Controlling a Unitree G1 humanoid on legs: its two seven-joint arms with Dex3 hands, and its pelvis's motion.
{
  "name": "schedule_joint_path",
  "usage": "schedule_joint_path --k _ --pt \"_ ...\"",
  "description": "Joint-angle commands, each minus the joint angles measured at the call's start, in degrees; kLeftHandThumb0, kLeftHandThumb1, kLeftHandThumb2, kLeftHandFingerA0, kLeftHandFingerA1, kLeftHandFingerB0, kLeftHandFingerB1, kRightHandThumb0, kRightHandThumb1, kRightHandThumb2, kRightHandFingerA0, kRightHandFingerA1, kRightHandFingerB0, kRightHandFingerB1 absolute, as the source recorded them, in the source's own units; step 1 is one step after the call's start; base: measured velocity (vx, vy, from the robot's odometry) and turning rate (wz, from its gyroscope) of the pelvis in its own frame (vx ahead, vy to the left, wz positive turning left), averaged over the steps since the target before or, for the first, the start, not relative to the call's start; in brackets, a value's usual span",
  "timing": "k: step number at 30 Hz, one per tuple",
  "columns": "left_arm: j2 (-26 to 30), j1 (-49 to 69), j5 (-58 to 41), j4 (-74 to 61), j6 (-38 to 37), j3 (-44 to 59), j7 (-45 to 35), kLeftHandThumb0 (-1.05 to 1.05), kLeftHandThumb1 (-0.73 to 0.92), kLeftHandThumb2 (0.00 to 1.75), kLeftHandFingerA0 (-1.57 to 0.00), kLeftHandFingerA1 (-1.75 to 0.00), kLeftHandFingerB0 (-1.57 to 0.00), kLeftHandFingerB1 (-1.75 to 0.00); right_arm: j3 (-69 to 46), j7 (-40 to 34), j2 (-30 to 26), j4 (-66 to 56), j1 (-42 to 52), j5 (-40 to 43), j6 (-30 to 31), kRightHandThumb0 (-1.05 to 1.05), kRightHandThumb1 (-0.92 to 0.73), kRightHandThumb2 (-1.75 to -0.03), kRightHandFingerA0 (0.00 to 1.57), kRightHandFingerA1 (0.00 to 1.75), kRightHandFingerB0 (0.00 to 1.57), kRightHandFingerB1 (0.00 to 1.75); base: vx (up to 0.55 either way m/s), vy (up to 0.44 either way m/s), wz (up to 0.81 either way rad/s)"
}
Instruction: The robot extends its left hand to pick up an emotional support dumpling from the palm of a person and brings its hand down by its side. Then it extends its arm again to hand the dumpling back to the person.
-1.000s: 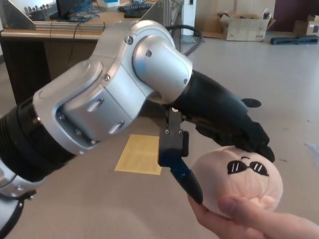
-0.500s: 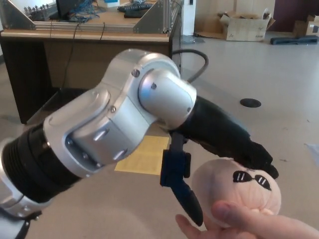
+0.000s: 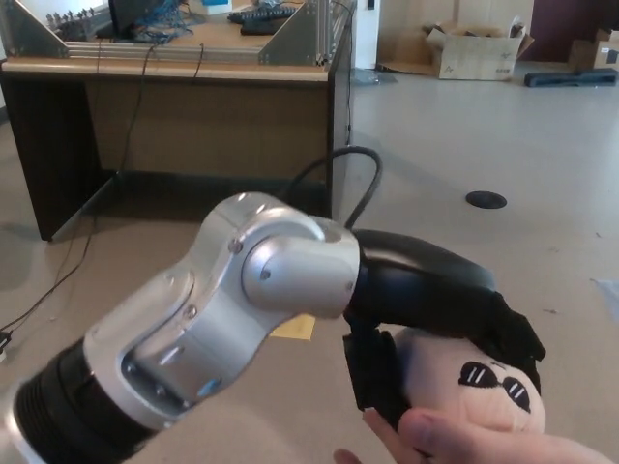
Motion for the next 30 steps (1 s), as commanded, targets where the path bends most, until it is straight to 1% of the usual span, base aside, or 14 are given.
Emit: schedule_joint_path --k 1,3,8,10,11,12,13,14,15,20,21,22,24,30 --pt "-0.85 3.49 4.43 -0.2 -8.58 0.99 6.68 -0.3 0.69 0.64 -0.82 -1.48 -0.85 -0.63 -0.98 1.82 -1.38 -0.38 -0.69 1.56 -1.57 -0.48 -0.71 -0.62 0.73 0.67 0.69 0.44 0.0 0.0 0.0" --pt "-0.78 4.65 5.35 -0.64 -8.97 1.61 7.73 -0.29 0.66 0.64 -0.82 -1.5 -0.87 -0.63 -0.84 1.97 -1.51 -0.55 -0.76 1.25 -1.5 -0.46 -0.71 -0.61 0.81 0.79 0.71 0.49 0.0 0.0 0.0" --pt "-1.56 6.85 6.04 0.01 -11.01 3.29 10.52 -0.31 0.7 0.66 -0.83 -1.6 -0.88 -0.58 -1.58 1.97 -0.89 -0.07 -1.01 1.94 -1.45 -0.36 -0.67 -0.6 0.84 0.67 0.7 0.49 0.0 0.0 0.0" --pt "-1.92 7.46 5.54 0.45 -11.61 4.6 11.48 -0.27 0.74 0.64 -0.83 -1.67 -0.82 -0.92 -1.3 1.32 -0.97 -0.37 -1.05 1.22 -0.94 -0.33 -0.65 -0.6 0.82 0.58 0.69 0.48 0.0 0.0 0.0" --pt "-2.07 7.58 5.39 0.6 -11.82 5.19 11.88 -0.27 0.74 0.64 -0.83 -1.67 -0.82 -0.92 -1.0 0.64 -1.01 -0.65 -1.09 0.59 -0.14 -0.33 -0.65 -0.6 0.82 0.58 0.69 0.48 0.0 0.0 0.0" --pt "-2.47 7.98 5.54 0.84 -12.46 6.29 13.48 -0.25 0.75 0.62 -0.85 -1.73 -0.74 -1.23 -0.89 0.59 -0.96 -0.68 -1.12 0.43 0.15 -0.31 -0.65 -0.59 0.8 0.55 0.69 0.48 0.0 0.0 0.0" --pt "-2.76 7.75 5.46 1.3 -13.28 7.68 14.95 -0.21 0.74 0.65 -0.81 -1.75 -0.72 -1.27 -0.99 0.84 -0.9 -0.76 -1.2 0.62 0.44 -0.29 -0.64 -0.59 0.79 0.57 0.73 0.5 0.0 0.0 0.0" --pt "-2.91 6.75 5.54 1.17 -12.48 9.62 16.07 -0.2 0.74 0.63 -0.84 -1.73 -0.82 -0.91 -0.94 0.83 -0.92 -0.76 -1.29 0.54 0.55 -0.3 -0.63 -0.59 0.82 0.64 0.74 0.5 0.0 0.0 0.0" --pt "-3.03 5.43 5.77 0.74 -10.86 11.76 16.89 -0.2 0.74 0.63 -0.84 -1.73 -0.82 -0.91 -0.8 0.65 -1.0 -0.7 -1.38 0.3 0.56 -0.3 -0.63 -0.59 0.82 0.64 0.74 0.5 0.0 0.0 0.0" --pt "-4.99 1.14 4.32 4.07 -12.01 19.94 23.27 -0.06 0.67 0.75 -1.02 -1.61 -0.84 -1.27 -0.41 0.13 -0.97 -1.12 -1.52 -0.24 1.87 -0.28 -0.62 -0.59 0.85 0.67 0.74 0.5 0.0 0.0 0.0" --pt "-6.32 -1.33 -1.35 4.16 -6.23 24.74 22.3 -0.07 0.7 0.8 -0.93 -1.45 -0.85 -1.03 -0.45 0.18 -1.02 -1.09 -1.52 -0.16 1.72 -0.27 -0.62 -0.59 0.86 0.66 0.74 0.5 0.0 0.0 0.0" --pt "-6.99 -2.2 -3.5 4.13 -3.76 26.61 21.59 -0.07 0.7 0.8 -0.93 -1.45 -0.85 -1.03 -0.47 0.24 -1.04 -1.07 -1.53 -0.1 1.68 -0.27 -0.62 -0.59 0.86 0.66 0.74 0.5 0.0 0.0 0.0" --pt "-10.38 -4.81 -12.65 3.68 9.8 33.44 20.41 -0.1 0.68 0.82 -1.11 -1.21 -0.89 -0.92 -0.51 0.36 -1.05 -1.18 -1.29 0.02 1.9 -0.27 -0.62 -0.59 0.86 0.68 0.74 0.5 0.0 0.0 0.0" --pt "-10.33 -7.45 -22.11 5.46 24.24 46.99 22.54 -0.19 0.76 0.63 -1.01 -1.34 -0.87 -0.9 -0.19 0.37 -1.02 -0.92 -0.44 -0.05 1.16 -0.28 -0.62 -0.59 0.86 0.64 0.75 0.5 0.0 0.0 0.0"
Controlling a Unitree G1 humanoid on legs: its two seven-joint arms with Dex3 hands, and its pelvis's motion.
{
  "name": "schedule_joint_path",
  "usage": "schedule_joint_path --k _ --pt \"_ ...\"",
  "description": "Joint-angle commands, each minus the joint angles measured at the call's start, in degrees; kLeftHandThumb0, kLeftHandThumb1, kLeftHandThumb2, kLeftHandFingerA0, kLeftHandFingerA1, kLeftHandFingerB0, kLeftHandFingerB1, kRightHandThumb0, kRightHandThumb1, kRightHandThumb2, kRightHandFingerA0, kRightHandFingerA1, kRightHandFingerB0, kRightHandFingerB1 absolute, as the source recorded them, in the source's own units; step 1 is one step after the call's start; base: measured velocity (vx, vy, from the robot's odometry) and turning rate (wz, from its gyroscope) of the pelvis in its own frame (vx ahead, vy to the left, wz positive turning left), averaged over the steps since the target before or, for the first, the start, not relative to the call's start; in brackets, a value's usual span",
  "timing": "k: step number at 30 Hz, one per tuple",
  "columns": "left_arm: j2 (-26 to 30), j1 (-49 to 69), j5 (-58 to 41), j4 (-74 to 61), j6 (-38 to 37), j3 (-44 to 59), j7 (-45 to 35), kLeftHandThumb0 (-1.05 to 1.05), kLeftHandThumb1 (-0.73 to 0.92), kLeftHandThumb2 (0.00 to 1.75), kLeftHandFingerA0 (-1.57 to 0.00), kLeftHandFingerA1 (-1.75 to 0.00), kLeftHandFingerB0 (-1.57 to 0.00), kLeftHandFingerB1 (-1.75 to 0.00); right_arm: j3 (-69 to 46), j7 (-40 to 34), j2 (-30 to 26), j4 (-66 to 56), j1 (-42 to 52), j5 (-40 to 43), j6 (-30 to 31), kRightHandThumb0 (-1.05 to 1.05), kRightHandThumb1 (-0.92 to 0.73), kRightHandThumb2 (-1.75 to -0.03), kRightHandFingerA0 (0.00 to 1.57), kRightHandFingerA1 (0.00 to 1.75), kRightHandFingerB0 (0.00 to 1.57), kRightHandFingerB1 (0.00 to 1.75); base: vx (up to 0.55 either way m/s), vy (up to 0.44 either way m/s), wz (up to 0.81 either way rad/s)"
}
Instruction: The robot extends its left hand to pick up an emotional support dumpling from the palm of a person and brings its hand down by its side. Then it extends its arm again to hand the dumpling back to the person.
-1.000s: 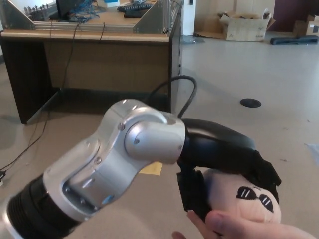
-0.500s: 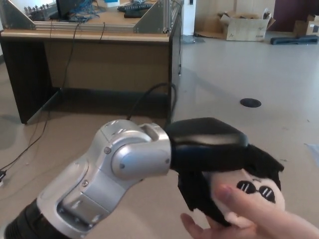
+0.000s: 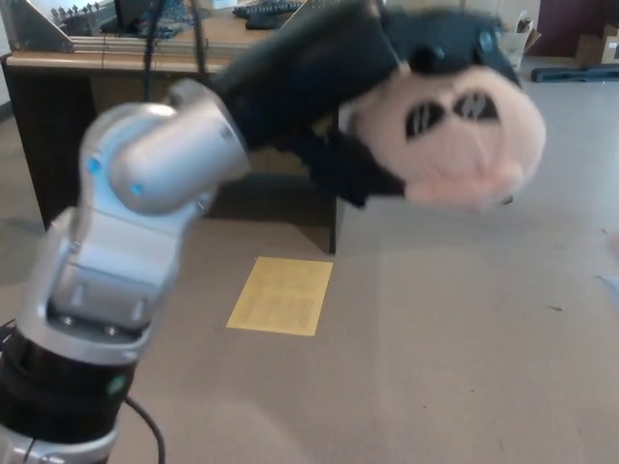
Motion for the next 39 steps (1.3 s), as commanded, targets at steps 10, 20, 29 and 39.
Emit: schedule_joint_path --k 10,20,29,39 --pt "0.45 4.64 -26.03 -0.78 32.67 32.88 6.3 -0.18 0.8 0.65 -0.96 -1.28 -0.89 -0.77 -0.13 -1.23 -1.37 -0.94 2.95 0.17 0.3 -0.29 -0.62 -0.59 0.85 0.64 0.75 0.5 0.0 0.0 0.0" --pt "-6.67 45.3 -30.48 -5.55 33.29 48.98 1.7 -0.01 0.88 0.69 -0.86 -1.48 -0.8 -1.01 -0.17 -1.99 -0.3 -1.13 7.54 0.66 -1.12 -0.28 -0.62 -0.59 0.81 0.57 0.69 0.47 0.0 0.0 0.0" --pt "-8.27 60.19 -26.46 6.96 18.94 49.65 1.3 0.0 0.81 0.68 -0.93 -1.59 -0.8 -1.03 -0.63 -3.19 0.9 -0.08 7.08 0.94 -2.48 -0.27 -0.62 -0.59 0.81 0.62 0.62 0.45 0.0 0.0 0.0" --pt "-5.51 67.27 -17.88 22.03 -3.25 44.66 5.4 -0.03 0.78 0.73 -0.99 -1.44 -0.88 -1.0 -0.56 -3.11 0.86 -0.82 7.81 0.86 -2.2 -0.28 -0.62 -0.59 0.83 0.61 0.64 0.45 0.0 0.0 0.0"
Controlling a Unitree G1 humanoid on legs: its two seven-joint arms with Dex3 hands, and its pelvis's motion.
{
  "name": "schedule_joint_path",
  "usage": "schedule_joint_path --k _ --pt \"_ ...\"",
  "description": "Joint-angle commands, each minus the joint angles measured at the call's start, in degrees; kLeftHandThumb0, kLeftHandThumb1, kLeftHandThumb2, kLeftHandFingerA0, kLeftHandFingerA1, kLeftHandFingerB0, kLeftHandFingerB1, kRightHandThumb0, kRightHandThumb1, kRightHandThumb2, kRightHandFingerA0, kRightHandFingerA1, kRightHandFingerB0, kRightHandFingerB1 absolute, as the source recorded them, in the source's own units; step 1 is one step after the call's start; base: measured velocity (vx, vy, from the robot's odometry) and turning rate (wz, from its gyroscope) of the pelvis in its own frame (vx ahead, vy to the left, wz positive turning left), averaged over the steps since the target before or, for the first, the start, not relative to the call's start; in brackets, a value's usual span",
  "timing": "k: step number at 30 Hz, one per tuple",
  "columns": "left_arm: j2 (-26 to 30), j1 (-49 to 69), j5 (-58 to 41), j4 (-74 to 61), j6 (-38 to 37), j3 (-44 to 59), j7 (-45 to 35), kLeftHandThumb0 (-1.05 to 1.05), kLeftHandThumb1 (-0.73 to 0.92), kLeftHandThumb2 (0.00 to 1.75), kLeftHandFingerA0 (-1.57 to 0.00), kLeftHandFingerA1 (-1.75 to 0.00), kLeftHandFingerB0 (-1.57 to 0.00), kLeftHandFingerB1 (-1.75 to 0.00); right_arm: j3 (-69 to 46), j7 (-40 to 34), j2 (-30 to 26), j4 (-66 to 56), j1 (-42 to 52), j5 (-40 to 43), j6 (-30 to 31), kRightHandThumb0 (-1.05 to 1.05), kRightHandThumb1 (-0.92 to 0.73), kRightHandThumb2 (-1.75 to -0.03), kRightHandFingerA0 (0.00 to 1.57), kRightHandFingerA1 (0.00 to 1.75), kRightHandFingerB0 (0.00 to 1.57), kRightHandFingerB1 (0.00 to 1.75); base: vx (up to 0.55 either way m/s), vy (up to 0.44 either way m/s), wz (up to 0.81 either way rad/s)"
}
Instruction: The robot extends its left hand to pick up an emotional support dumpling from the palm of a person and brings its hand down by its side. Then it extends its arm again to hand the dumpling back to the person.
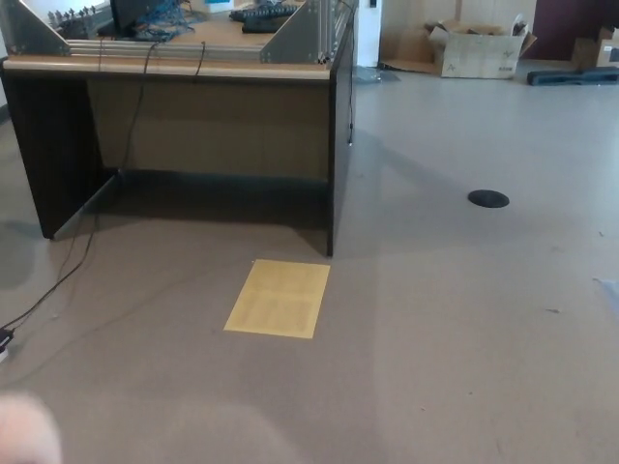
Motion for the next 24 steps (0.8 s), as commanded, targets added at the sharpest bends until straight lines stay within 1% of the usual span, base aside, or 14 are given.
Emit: schedule_joint_path --k 1,2,3,4,6,7,8,11,13,14,15,18,20,24 --pt "2.06 6.73 3.04 12.77 -20.3 -1.94 5.05 -0.03 0.78 0.73 -0.99 -1.44 -0.88 -1.0 -0.98 -2.23 -0.32 -0.67 1.13 0.76 -1.47 -0.28 -0.62 -0.59 0.83 0.61 0.64 0.45 0.0 0.0 0.0" --pt "2.23 6.77 2.84 13.14 -20.74 -2.17 5.19 -0.03 0.78 0.73 -0.99 -1.44 -0.88 -1.0 -0.98 -2.23 -0.32 -0.67 1.13 0.76 -1.47 -0.28 -0.62 -0.59 0.83 0.61 0.64 0.45 0.0 0.0 0.0" --pt "4.39 6.78 6.0 19.67 -27.65 -3.41 7.03 -0.06 0.77 0.72 -1.0 -1.46 -0.88 -0.98 -1.22 -1.84 0.17 -0.94 -0.09 1.16 -0.28 -0.29 -0.63 -0.59 0.82 0.59 0.64 0.45 0.0 0.0 0.0" --pt "4.74 6.77 6.26 20.68 -28.72 -3.67 7.31 -0.06 0.77 0.72 -1.0 -1.46 -0.88 -0.98 -1.24 -1.8 0.22 -0.97 -0.23 1.2 -0.14 -0.29 -0.63 -0.59 0.82 0.59 0.64 0.45 0.0 0.0 0.0" --pt "5.04 6.72 6.02 21.46 -29.53 -3.98 7.51 -0.06 0.77 0.72 -1.0 -1.46 -0.88 -0.98 -1.25 -1.8 0.23 -0.97 -0.23 1.2 -0.14 -0.29 -0.63 -0.59 0.82 0.59 0.64 0.45 0.0 0.0 0.0" --pt "6.6 4.86 7.08 23.16 -30.06 -4.98 8.55 -0.08 0.77 0.72 -0.96 -1.46 -0.86 -0.96 -1.5 -2.03 0.44 -0.17 -1.62 1.38 0.0 -0.28 -0.62 -0.59 0.82 0.57 0.64 0.46 0.0 0.0 0.0" --pt "7.23 4.16 6.93 24.02 -30.25 -5.17 8.53 -0.06 0.78 0.72 -0.99 -1.45 -0.87 -0.97 -1.69 -1.88 0.61 -0.07 -1.94 1.65 0.12 -0.28 -0.62 -0.59 0.82 0.57 0.64 0.46 0.0 0.0 0.0" --pt "8.18 3.32 6.4 25.76 -31.32 -5.64 8.66 -0.05 0.78 0.73 -0.99 -1.44 -0.87 -0.96 -1.93 -1.74 0.76 0.12 -2.4 1.96 0.23 -0.28 -0.62 -0.59 0.81 0.57 0.64 0.46 0.0 0.0 0.0" --pt "8.48 3.27 6.11 26.44 -31.97 -6.0 8.86 -0.05 0.78 0.73 -0.99 -1.44 -0.87 -0.96 -1.94 -1.74 0.77 0.15 -2.42 1.95 0.21 -0.28 -0.62 -0.59 0.81 0.57 0.64 0.46 0.0 0.0 0.0" --pt "8.52 3.12 4.97 25.61 -29.27 -5.64 9.2 -0.05 0.77 0.72 -0.98 -1.46 -0.87 -0.97 -1.84 -1.97 0.82 0.41 -2.85 1.76 0.22 -0.27 -0.62 -0.59 0.81 0.55 0.65 0.47 0.0 0.0 0.0" --pt "8.27 3.38 4.23 25.36 -28.67 -5.49 9.24 -0.02 0.77 0.74 -0.98 -1.45 -0.88 -0.98 -1.73 -1.94 0.66 0.31 -2.67 1.58 0.36 -0.28 -0.62 -0.59 0.8 0.54 0.65 0.46 0.0 0.0 0.0" --pt "8.61 3.49 3.48 26.17 -29.41 -6.03 9.57 -0.02 0.77 0.74 -0.98 -1.45 -0.88 -0.98 -1.72 -1.92 0.61 0.31 -2.6 1.49 0.4 -0.28 -0.62 -0.59 0.8 0.54 0.65 0.46 0.0 0.0 0.0" --pt "9.09 3.19 2.83 26.63 -29.04 -6.45 9.9 -0.04 0.76 0.74 -0.97 -1.48 -0.87 -0.99 -1.62 -1.8 0.48 0.65 -3.12 1.29 0.55 -0.28 -0.62 -0.59 0.8 0.55 0.66 0.47 0.0 0.0 0.0" --pt "9.86 3.63 1.99 28.27 -31.13 -7.54 10.13 -0.03 0.77 0.74 -0.97 -1.48 -0.87 -0.99 -1.61 -1.75 0.58 0.37 -2.7 1.12 0.99 -0.29 -0.62 -0.59 0.81 0.55 0.68 0.47 0.0 0.0 0.0"
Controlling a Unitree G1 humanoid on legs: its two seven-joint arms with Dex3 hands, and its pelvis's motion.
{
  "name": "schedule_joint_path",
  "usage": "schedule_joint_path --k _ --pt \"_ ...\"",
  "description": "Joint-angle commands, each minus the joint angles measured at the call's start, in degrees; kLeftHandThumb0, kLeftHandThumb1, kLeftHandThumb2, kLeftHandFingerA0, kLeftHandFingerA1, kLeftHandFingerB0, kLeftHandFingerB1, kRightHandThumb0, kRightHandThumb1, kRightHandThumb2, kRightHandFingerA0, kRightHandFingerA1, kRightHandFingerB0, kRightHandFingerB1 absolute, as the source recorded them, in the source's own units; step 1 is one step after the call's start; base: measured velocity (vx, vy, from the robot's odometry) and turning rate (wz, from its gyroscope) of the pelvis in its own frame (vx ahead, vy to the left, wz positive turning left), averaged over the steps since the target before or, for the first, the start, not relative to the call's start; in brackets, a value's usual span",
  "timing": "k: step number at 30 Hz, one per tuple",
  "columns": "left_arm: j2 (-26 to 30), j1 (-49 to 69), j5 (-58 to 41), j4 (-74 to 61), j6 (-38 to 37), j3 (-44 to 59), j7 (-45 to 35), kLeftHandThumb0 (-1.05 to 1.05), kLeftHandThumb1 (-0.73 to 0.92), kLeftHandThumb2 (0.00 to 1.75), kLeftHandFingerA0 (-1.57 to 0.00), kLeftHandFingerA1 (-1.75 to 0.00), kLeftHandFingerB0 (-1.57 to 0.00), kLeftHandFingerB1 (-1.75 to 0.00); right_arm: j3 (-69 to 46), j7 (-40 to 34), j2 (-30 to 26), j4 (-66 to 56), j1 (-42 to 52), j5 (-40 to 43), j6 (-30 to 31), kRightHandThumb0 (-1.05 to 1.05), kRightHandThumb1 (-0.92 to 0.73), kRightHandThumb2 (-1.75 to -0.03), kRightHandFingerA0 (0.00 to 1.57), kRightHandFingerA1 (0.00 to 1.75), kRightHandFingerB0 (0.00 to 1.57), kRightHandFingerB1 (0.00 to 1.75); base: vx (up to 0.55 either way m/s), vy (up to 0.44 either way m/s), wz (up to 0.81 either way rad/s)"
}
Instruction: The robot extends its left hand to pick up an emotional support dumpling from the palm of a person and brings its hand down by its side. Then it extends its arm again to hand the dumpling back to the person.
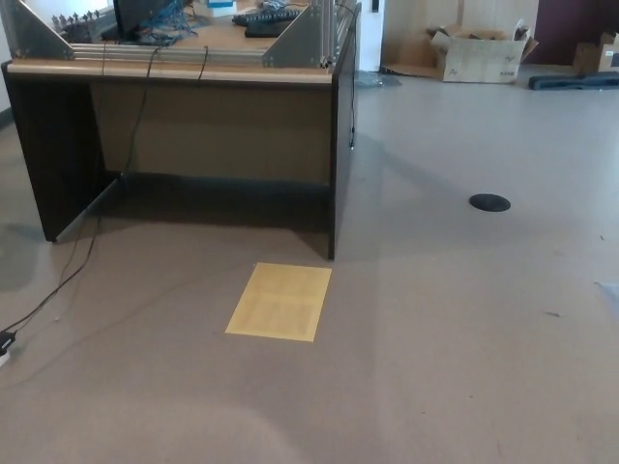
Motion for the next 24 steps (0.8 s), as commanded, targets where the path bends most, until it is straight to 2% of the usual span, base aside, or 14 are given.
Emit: schedule_joint_path --k 1,3,6,16,17,18,19,20,24 --pt "3.01 -0.02 -0.31 3.29 -10.25 -1.53 3.24 -0.03 0.77 0.74 -0.97 -1.48 -0.87 -0.99 -0.96 -1.33 -0.3 0.37 -0.4 0.87 1.0 -0.29 -0.62 -0.59 0.81 0.55 0.68 0.47 0.0 0.0 0.0" --pt "3.2 -0.18 -0.57 4.43 -11.31 -2.08 3.8 -0.03 0.77 0.73 -0.98 -1.45 -0.87 -0.97 -0.98 -1.17 -0.52 0.44 -0.44 0.77 0.92 -0.28 -0.62 -0.58 0.81 0.53 0.7 0.48 0.0 0.0 0.0" --pt "3.56 -1.4 -1.46 5.44 -11.32 -2.59 4.75 -0.05 0.76 0.72 -0.97 -1.5 -0.86 -1.0 -1.05 -0.96 -0.66 0.69 -1.78 0.61 1.93 -0.29 -0.62 -0.59 0.81 0.53 0.7 0.48 0.0 0.0 0.0" --pt "4.6 -1.64 -3.01 7.32 -13.12 -4.39 5.95 -0.05 0.76 0.72 -0.97 -1.5 -0.86 -1.0 -1.05 -1.0 -0.7 1.01 -2.18 0.53 2.09 -0.29 -0.62 -0.59 0.81 0.53 0.7 0.48 0.0 0.0 0.0" --pt "5.0 -2.08 -3.03 8.06 -13.95 -4.39 6.07 -0.05 0.78 0.71 -0.93 -1.5 -0.84 -0.99 -0.91 -1.57 -0.71 0.94 -2.13 0.22 2.06 -0.29 -0.61 -0.59 0.82 0.55 0.71 0.48 0.0 0.0 0.0" --pt "13.85 -13.28 -5.95 -1.85 -11.67 -3.52 3.49 -0.01 0.84 0.67 -0.92 -1.44 -0.8 -1.02 -0.99 -1.28 -0.39 1.69 -1.83 0.5 1.86 -0.27 -0.62 -0.59 0.83 0.53 0.7 0.48 0.0 0.0 0.0" --pt "18.45 -18.91 -6.56 -6.26 -11.45 -3.53 2.28 0.0 0.85 0.68 -0.94 -1.42 -0.8 -1.01 -1.0 -1.18 -0.17 2.06 -1.59 0.63 1.71 -0.26 -0.62 -0.58 0.82 0.53 0.7 0.48 -0.04 -0.025 0.12" --pt "19.45 -19.99 -5.72 -6.45 -12.39 -3.96 2.13 0.0 0.85 0.68 -0.94 -1.42 -0.8 -1.01 -0.98 -1.24 -0.08 2.1 -1.43 0.62 1.64 -0.26 -0.62 -0.58 0.82 0.53 0.7 0.48 -0.05 -0.023 0.11" --pt "23.09 -29.94 -6.74 -9.73 -8.27 -7.32 -0.44 -0.07 0.79 0.75 -0.97 -1.31 -0.86 -0.96 -1.0 -1.63 -0.31 2.12 -0.7 0.49 1.06 -0.26 -0.62 -0.58 0.81 0.55 0.7 0.49 0.0 0.0 0.0"
